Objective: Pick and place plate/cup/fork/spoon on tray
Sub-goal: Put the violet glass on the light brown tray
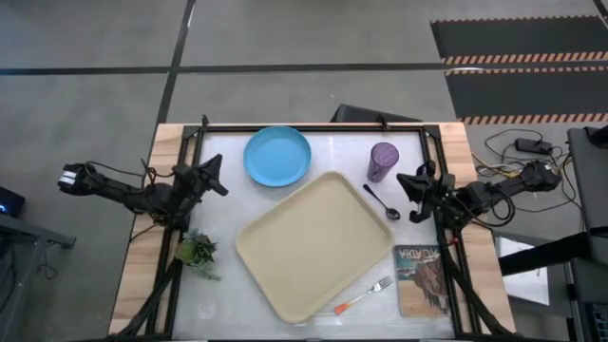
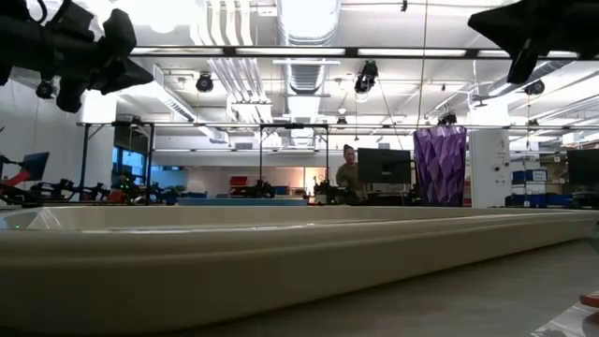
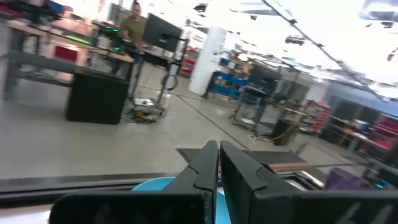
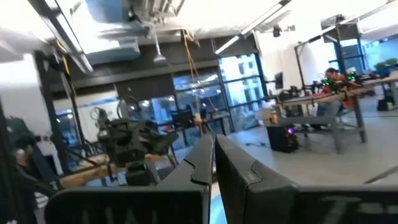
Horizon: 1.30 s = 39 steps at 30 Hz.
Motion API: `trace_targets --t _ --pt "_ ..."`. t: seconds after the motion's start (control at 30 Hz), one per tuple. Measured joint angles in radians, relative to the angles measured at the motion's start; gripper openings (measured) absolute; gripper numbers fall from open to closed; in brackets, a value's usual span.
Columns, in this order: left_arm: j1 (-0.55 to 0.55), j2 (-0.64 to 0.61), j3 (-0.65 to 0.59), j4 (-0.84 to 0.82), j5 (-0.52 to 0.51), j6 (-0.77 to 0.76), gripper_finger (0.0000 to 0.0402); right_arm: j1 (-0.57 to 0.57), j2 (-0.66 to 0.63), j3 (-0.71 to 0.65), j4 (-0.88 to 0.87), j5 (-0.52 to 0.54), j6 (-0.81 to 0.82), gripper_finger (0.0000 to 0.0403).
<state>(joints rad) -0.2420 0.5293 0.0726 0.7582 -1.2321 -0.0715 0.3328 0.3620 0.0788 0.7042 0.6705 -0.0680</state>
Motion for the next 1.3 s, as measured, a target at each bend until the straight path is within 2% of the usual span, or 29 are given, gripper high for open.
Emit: trace_targets --t 0.13,0.27,0.4,0.5,0.6,0.87,1.17,1.3 --pt "0.000 -0.001 -0.007 -0.002 0.021 -0.001 0.0000 0.000 0.047 0.116 -0.167 0.053 0.012 0.0009" --pt "0.000 0.000 -0.010 -0.002 0.023 -0.001 0.0000 0.000 0.088 0.261 -0.443 0.173 0.085 0.0009" --pt "0.000 -0.003 -0.008 -0.002 0.024 0.000 0.0000 -0.003 0.117 0.419 -0.819 0.265 0.263 0.0009" --pt "0.000 -0.009 -0.008 0.000 0.024 0.000 0.0000 -0.024 0.141 0.535 -1.094 0.273 0.448 0.0009" --pt "0.000 -0.009 -0.009 0.001 0.024 0.000 0.0000 -0.052 0.176 0.622 -1.276 0.273 0.588 0.0009" --pt "0.000 -0.019 -0.008 0.003 0.025 0.000 0.0000 -0.121 0.293 0.716 -1.317 0.229 0.645 0.0009" --pt "0.000 -0.045 -0.008 0.005 0.025 0.006 0.0000 -0.222 0.475 0.780 -1.273 0.095 0.674 0.0009" --pt "0.000 -0.055 -0.008 0.005 0.025 0.008 0.0000 -0.286 0.590 0.843 -1.291 -0.018 0.672 0.0009"
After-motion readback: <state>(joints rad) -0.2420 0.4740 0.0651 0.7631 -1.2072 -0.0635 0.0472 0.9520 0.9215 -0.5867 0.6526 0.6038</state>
